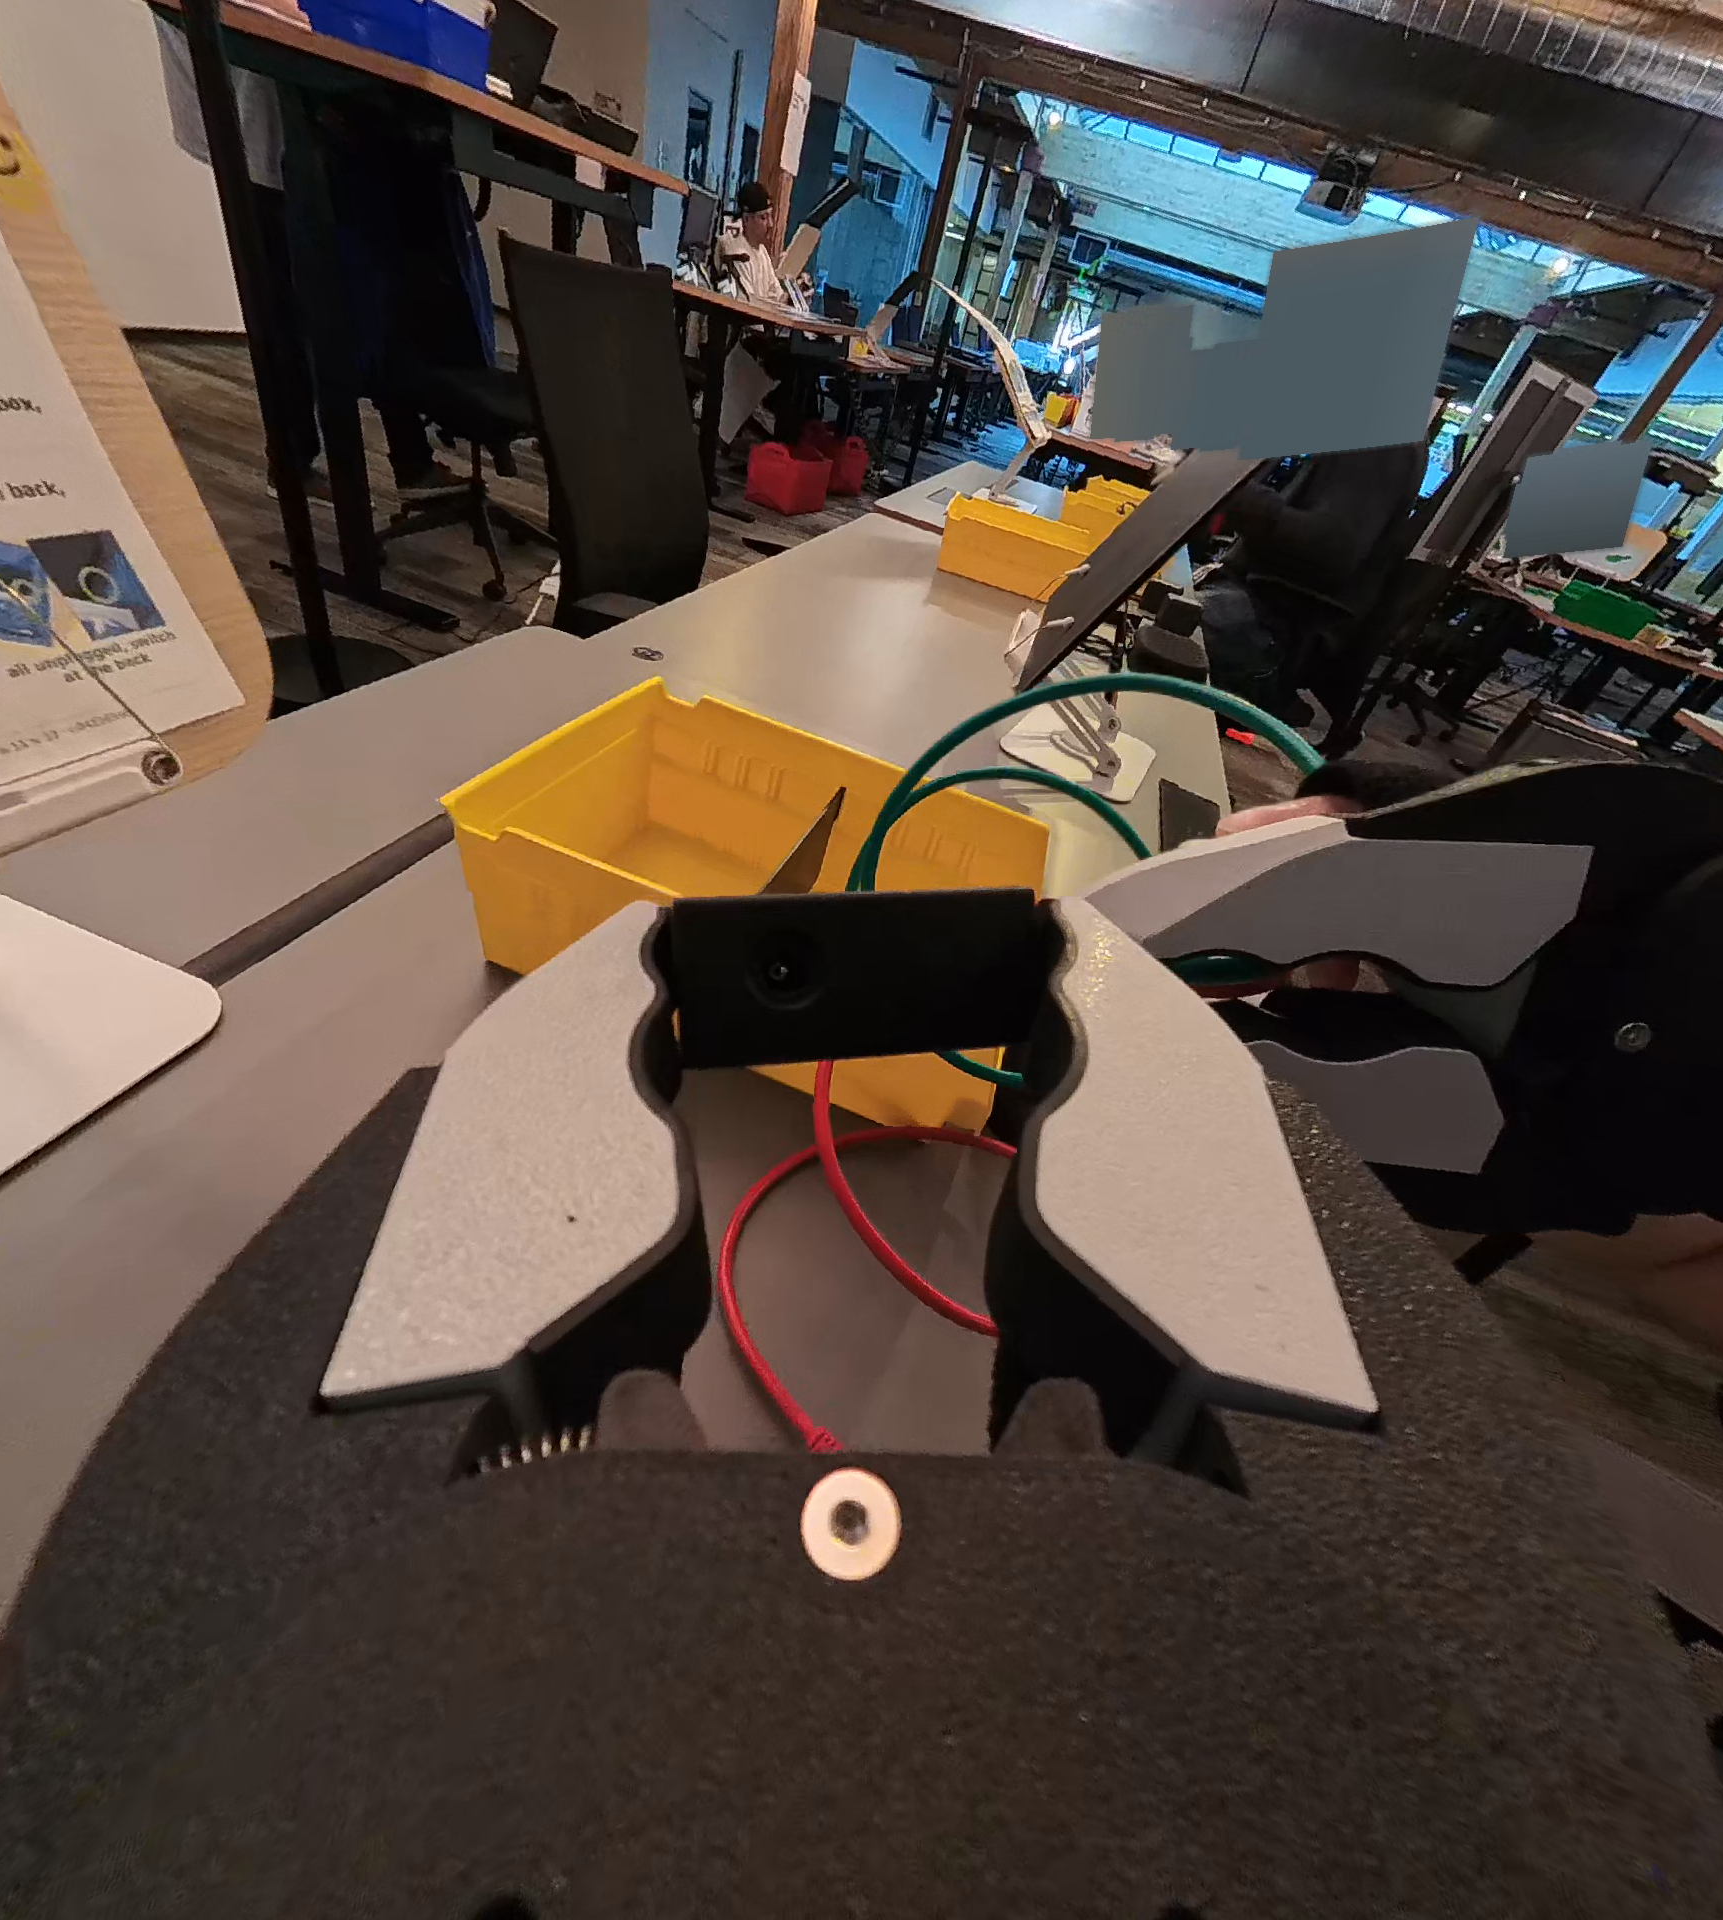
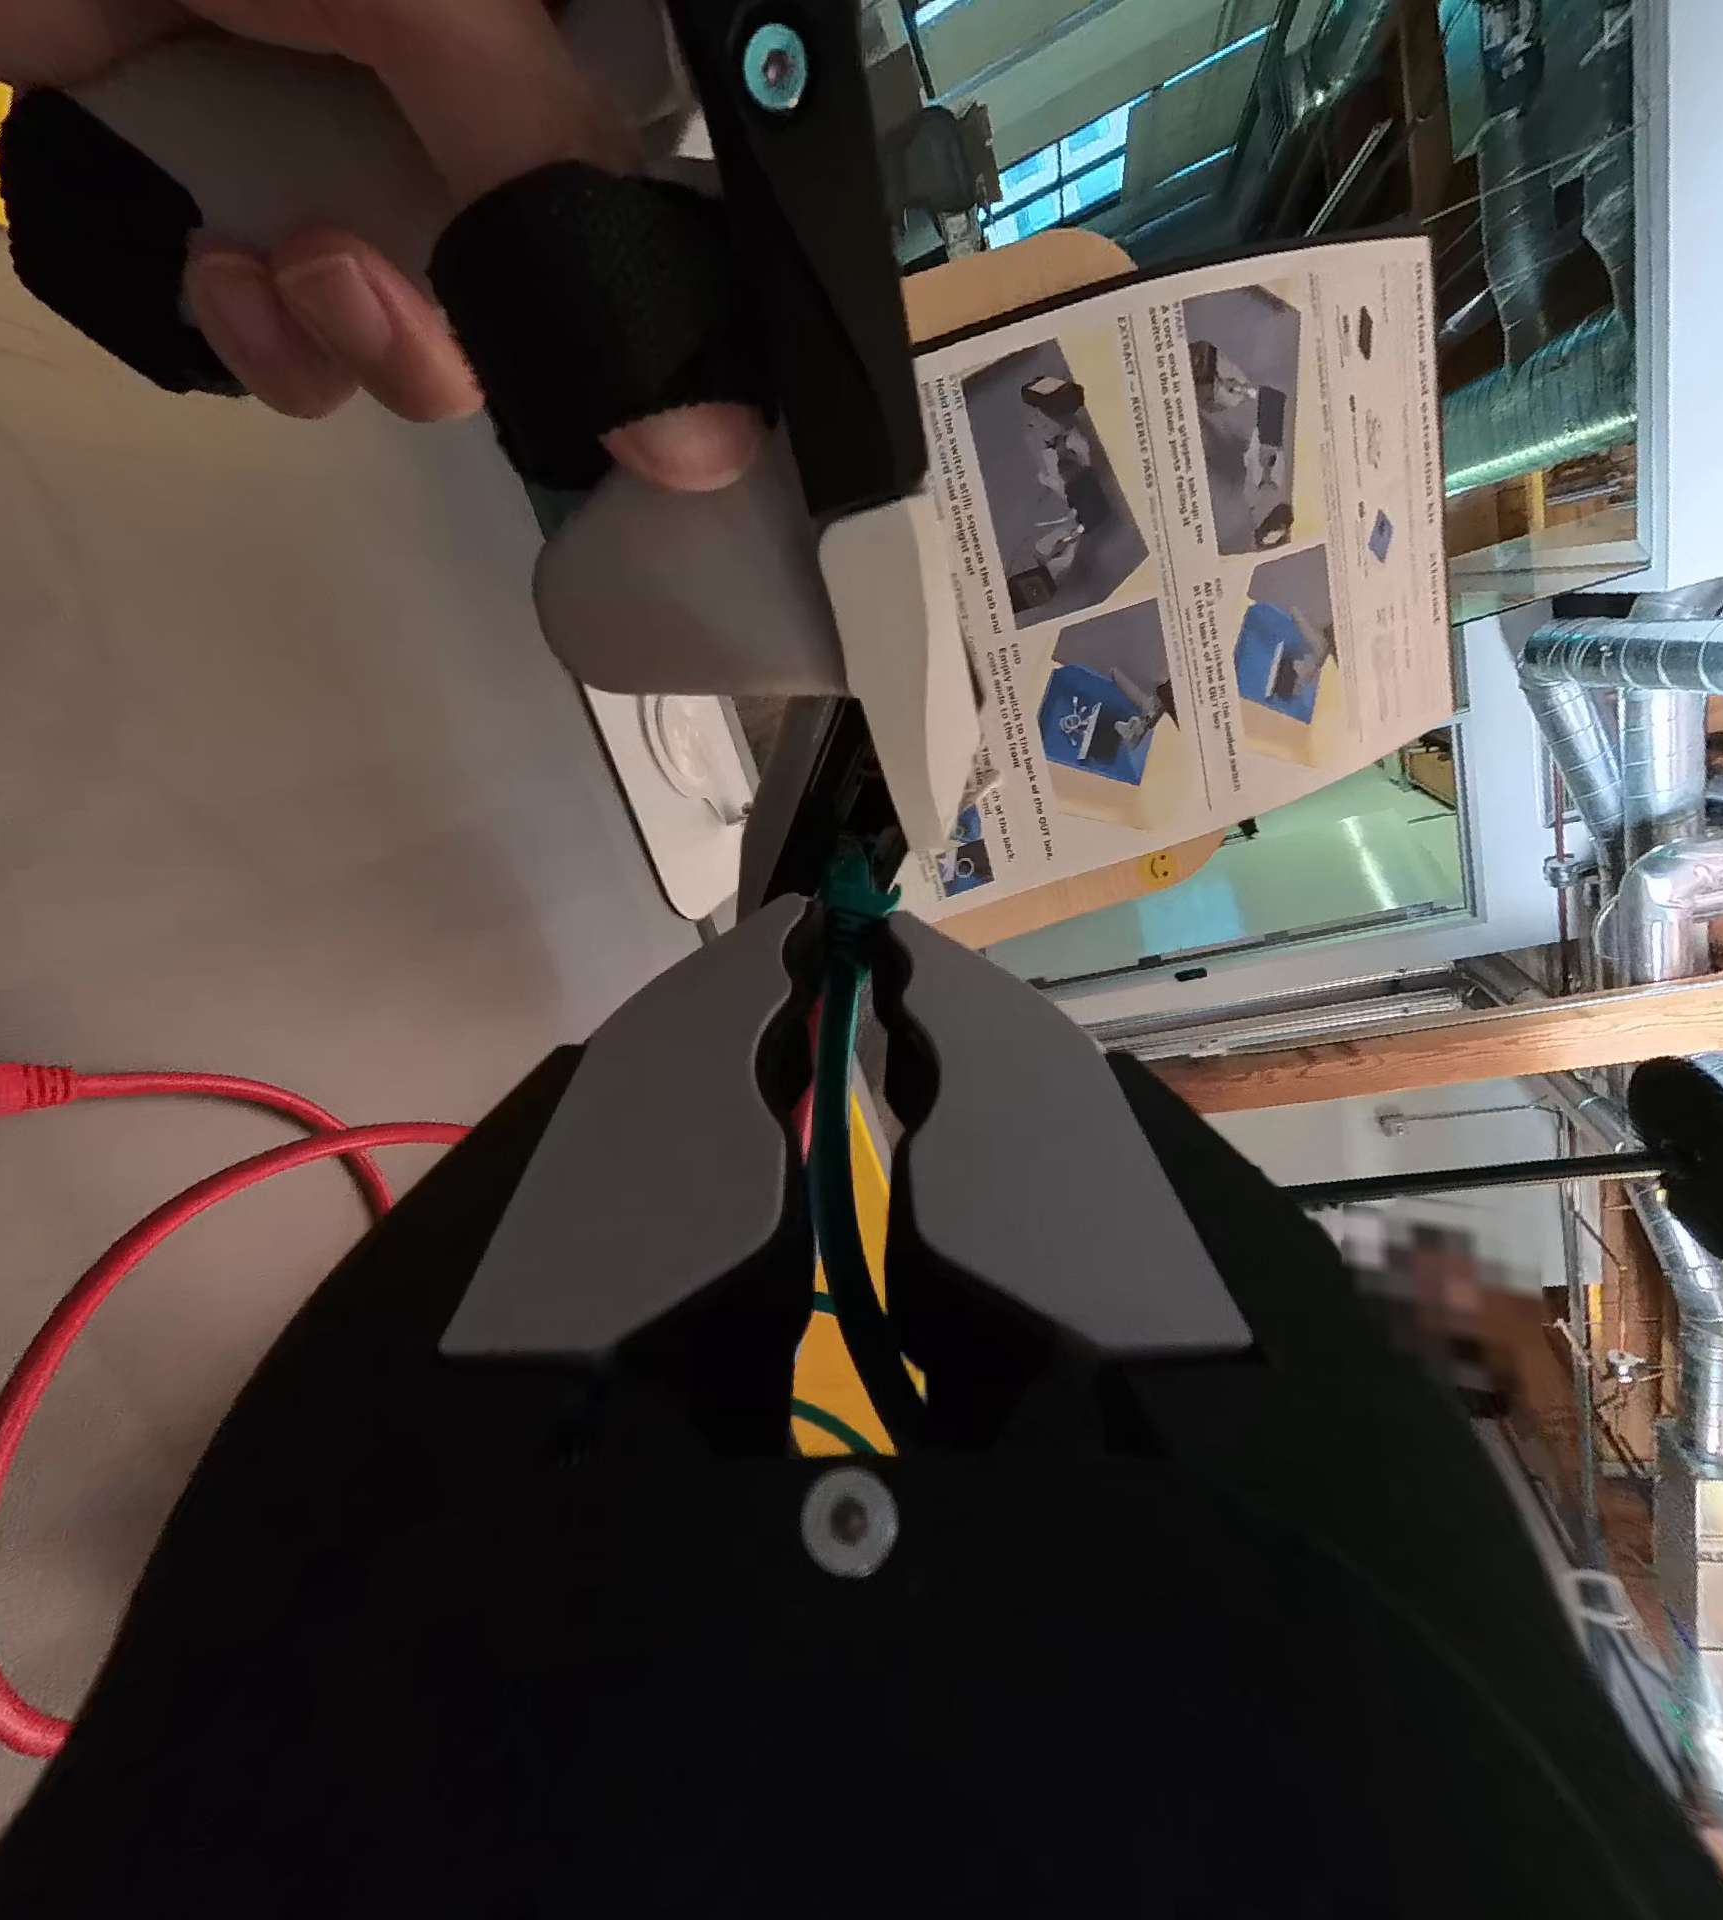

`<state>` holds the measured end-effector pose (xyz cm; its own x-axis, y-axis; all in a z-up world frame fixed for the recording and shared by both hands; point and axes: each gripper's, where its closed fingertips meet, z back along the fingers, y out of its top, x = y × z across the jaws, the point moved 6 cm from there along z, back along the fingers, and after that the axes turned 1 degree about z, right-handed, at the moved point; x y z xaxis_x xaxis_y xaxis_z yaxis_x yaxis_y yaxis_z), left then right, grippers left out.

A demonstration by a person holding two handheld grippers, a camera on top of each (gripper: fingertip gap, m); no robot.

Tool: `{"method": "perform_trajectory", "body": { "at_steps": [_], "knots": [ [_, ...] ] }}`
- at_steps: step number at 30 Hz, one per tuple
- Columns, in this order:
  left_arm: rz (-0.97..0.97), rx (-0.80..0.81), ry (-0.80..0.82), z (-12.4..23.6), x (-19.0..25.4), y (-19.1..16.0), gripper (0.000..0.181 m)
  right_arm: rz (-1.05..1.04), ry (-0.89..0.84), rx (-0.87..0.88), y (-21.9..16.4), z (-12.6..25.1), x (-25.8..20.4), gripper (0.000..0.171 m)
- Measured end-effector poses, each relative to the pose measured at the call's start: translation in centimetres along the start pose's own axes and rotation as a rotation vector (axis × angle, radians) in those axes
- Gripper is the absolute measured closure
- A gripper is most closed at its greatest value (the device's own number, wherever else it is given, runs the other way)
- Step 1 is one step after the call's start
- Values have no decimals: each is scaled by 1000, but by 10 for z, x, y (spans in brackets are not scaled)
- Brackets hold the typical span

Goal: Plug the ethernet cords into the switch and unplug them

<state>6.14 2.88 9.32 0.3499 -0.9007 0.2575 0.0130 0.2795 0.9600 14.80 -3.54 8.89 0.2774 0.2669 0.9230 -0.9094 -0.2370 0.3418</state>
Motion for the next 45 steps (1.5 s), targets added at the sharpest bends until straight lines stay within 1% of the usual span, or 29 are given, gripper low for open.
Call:
{"method": "perform_trajectory", "body": {
  "at_steps": [6, 7, 11, 20, 33, 41, 45],
  "knots": [
    [62, -100, -48, 2, -19, -10, 117, -100, 61, -66, 6, -15, -12, 162],
    [72, -114, -56, 3, -21, -12, 117, -103, 59, -79, 10, -10, -17, 161],
    [90, -167, -74, 4, -26, -17, 117, -142, 82, -98, 13, -12, -23, 162],
    [125, -219, -75, 4, -32, -24, 117, -182, 106, -117, 12, -16, -30, 162],
    [117, -202, -66, 2, -32, -23, 117, -185, 88, -103, 7, -22, -29, 161],
    [-65, -89, 0, 4, 2, -4, 117, -108, -88, 22, 4, 2, -18, 161],
    [-76, -63, 3, 3, 10, -2, 117, -137, -82, 28, 3, 7, -15, 161]
  ]
}}
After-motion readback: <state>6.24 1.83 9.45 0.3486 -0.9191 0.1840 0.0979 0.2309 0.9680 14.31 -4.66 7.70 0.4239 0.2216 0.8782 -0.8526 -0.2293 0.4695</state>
